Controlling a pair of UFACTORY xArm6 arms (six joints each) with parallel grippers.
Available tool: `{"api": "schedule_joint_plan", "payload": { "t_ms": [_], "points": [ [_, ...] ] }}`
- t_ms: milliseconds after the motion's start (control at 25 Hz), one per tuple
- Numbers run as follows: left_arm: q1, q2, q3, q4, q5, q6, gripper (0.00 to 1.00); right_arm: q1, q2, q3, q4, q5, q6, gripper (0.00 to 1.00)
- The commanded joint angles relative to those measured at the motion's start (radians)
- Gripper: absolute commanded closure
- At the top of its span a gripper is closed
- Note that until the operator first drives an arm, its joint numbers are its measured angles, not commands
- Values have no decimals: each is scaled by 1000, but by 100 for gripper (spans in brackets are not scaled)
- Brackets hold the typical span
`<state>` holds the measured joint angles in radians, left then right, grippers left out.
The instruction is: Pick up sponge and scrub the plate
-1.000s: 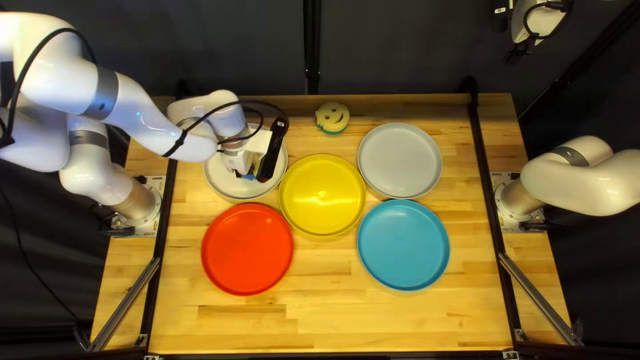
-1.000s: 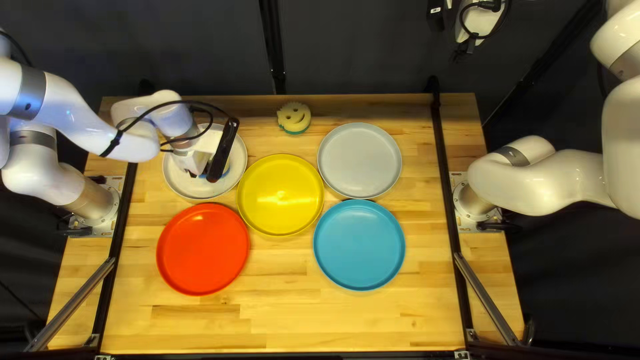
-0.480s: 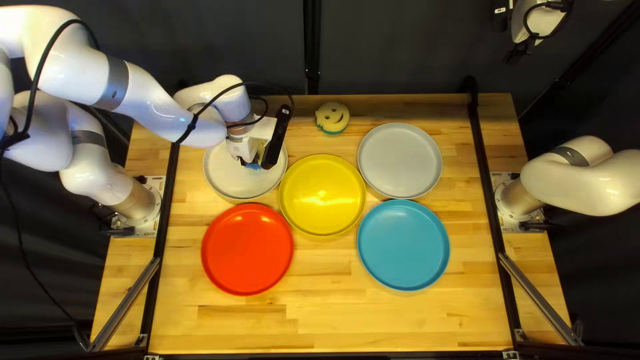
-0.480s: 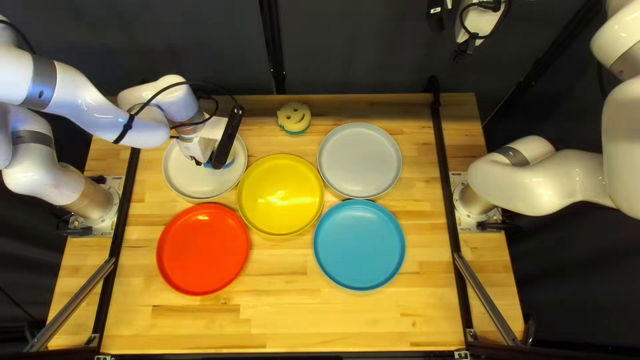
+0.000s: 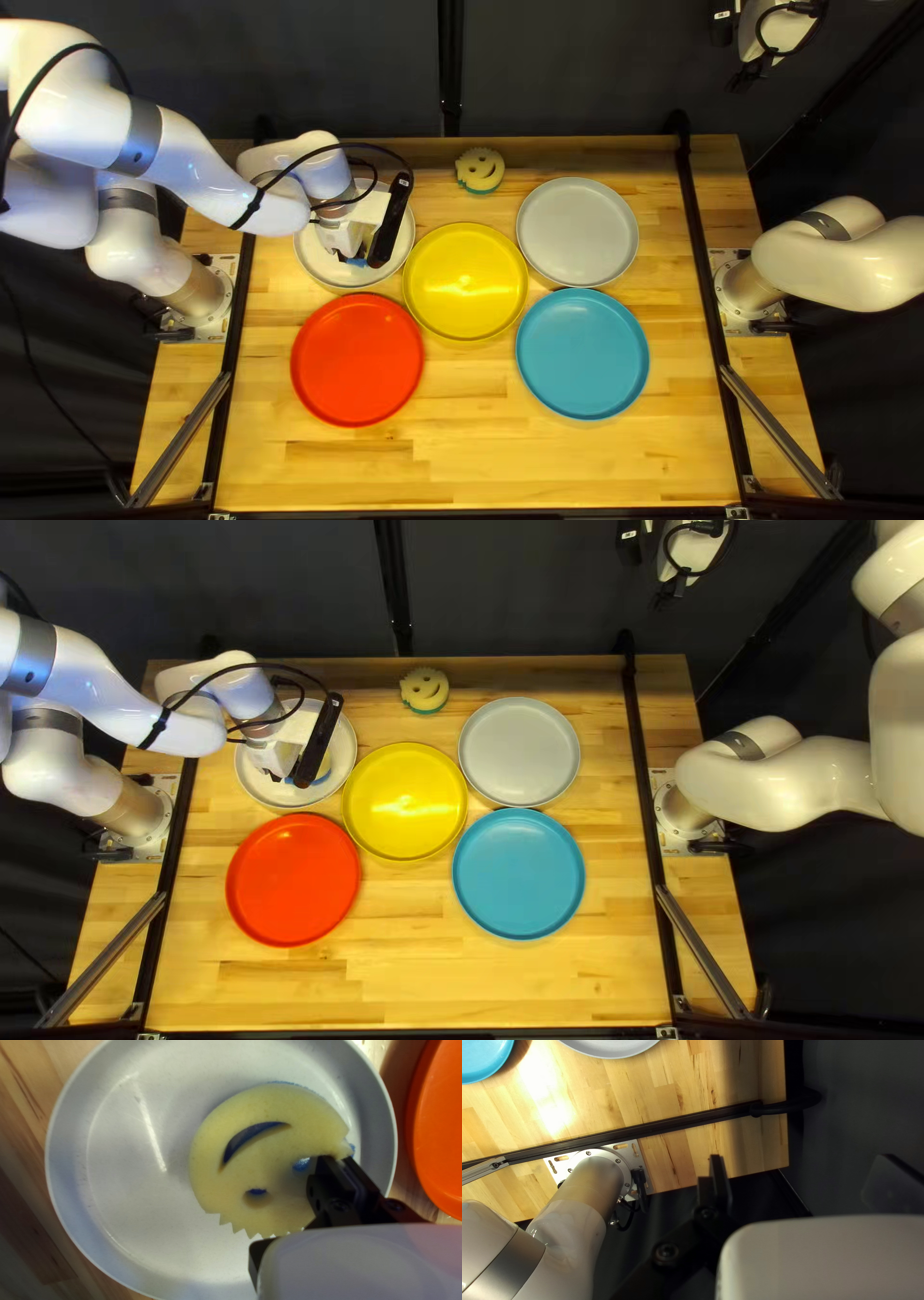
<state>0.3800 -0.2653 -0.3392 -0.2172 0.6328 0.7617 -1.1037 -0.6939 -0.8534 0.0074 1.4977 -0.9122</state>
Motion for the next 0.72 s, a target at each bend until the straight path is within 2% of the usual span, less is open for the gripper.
{"api": "schedule_joint_plan", "payload": {
  "t_ms": [40,320,720],
  "points": [
    [95,24,-7,-5,4,89,100,0,0,0,0,0,0,0],
    [125,28,8,-9,4,114,100,0,0,0,0,0,0,0],
    [-2,-112,121,-15,32,-13,100,0,0,0,0,0,0,0]
  ]
}}
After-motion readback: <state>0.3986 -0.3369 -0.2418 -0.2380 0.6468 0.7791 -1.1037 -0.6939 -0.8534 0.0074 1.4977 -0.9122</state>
